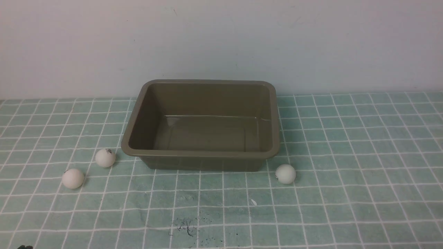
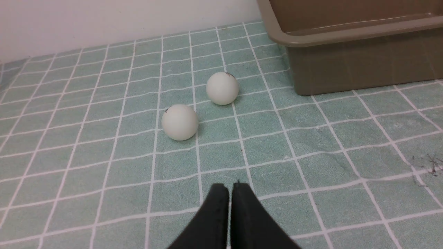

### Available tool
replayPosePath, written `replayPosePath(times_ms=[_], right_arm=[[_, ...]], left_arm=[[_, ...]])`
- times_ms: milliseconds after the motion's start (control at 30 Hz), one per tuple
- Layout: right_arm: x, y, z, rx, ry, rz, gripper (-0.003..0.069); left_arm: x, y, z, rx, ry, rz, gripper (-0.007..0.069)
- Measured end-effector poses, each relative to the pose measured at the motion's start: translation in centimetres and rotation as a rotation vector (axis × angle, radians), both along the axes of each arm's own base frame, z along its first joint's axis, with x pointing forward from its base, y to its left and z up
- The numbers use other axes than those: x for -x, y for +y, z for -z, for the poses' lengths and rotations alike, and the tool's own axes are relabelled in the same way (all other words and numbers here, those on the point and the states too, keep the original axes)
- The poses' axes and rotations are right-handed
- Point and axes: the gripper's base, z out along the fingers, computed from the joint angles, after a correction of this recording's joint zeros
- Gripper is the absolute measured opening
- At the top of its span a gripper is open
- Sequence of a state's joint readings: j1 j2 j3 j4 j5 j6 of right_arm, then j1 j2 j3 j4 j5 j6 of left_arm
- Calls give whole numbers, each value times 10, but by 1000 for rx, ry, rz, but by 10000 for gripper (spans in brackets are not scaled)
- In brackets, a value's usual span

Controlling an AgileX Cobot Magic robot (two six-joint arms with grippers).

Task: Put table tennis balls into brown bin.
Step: 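Reach for and grasp a ping pong ball on the table beside the basket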

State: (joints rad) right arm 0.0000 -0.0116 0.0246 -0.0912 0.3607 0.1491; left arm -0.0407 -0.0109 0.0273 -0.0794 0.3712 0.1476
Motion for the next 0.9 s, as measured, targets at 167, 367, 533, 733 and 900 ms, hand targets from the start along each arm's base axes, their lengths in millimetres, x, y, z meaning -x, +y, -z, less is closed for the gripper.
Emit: replayPosePath(times_ms=[167,367,533,733,900], right_arm=[[0,0,0,0,0,0,-13],[0,0,0,0,0,0,-13],[0,0,0,0,0,0,-13],[0,0,0,0,0,0,-13],[0,0,0,0,0,0,-13]], left_arm=[[0,0,0,0,0,0,-5],[0,0,0,0,0,0,-5],[0,0,0,0,0,0,-5],[0,0,0,0,0,0,-5],[-1,-1,-4,55,-41,-3,-5]])
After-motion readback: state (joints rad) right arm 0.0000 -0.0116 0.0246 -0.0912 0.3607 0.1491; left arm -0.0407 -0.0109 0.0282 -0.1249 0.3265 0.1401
